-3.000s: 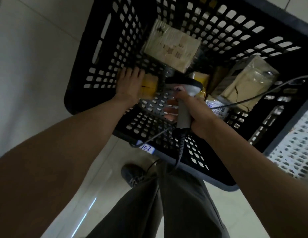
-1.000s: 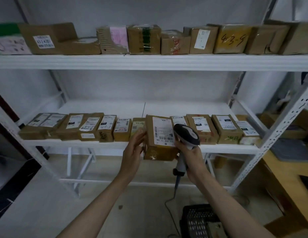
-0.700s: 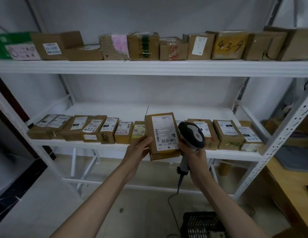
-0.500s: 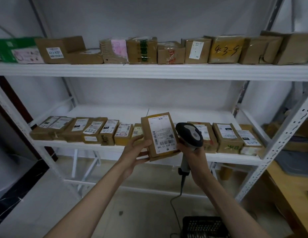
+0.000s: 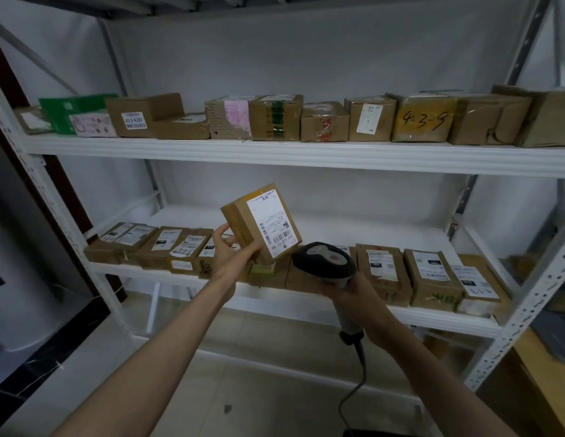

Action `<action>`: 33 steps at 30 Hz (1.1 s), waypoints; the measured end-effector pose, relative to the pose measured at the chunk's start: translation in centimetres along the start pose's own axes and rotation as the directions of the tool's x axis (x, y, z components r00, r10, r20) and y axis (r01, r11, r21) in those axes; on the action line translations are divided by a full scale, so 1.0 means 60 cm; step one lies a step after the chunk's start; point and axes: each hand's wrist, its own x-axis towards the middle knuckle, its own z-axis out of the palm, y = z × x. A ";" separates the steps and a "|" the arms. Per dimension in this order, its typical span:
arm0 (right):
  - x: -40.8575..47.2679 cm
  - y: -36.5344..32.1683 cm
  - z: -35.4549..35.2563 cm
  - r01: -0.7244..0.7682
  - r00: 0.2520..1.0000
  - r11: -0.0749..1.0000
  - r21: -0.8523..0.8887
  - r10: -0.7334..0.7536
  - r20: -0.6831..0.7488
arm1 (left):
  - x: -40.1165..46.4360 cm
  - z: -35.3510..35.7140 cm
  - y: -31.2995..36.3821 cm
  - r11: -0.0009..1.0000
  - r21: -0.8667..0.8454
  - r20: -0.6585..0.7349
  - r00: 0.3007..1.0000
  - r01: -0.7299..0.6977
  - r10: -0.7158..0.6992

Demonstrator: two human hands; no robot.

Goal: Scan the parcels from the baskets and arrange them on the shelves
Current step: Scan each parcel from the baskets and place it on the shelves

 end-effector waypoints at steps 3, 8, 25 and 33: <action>0.002 -0.014 0.000 0.032 0.999 0.999 -0.036 -0.031 0.030 | 0.008 -0.006 0.008 0.998 0.047 -0.008 0.999 -0.035 0.036; -0.003 -0.031 -0.002 0.097 0.991 0.990 -0.099 -0.087 0.103 | 0.016 -0.015 0.016 0.994 0.089 -0.019 0.998 -0.063 0.065; 0.035 -0.082 -0.005 0.114 0.993 0.993 -0.033 -0.115 -0.032 | -0.003 -0.060 0.064 0.997 0.018 0.000 0.997 -0.079 0.079; 0.094 -0.205 0.001 0.226 0.974 0.963 0.145 -0.219 -0.065 | -0.011 -0.069 0.177 0.990 0.002 0.056 0.988 -0.144 0.143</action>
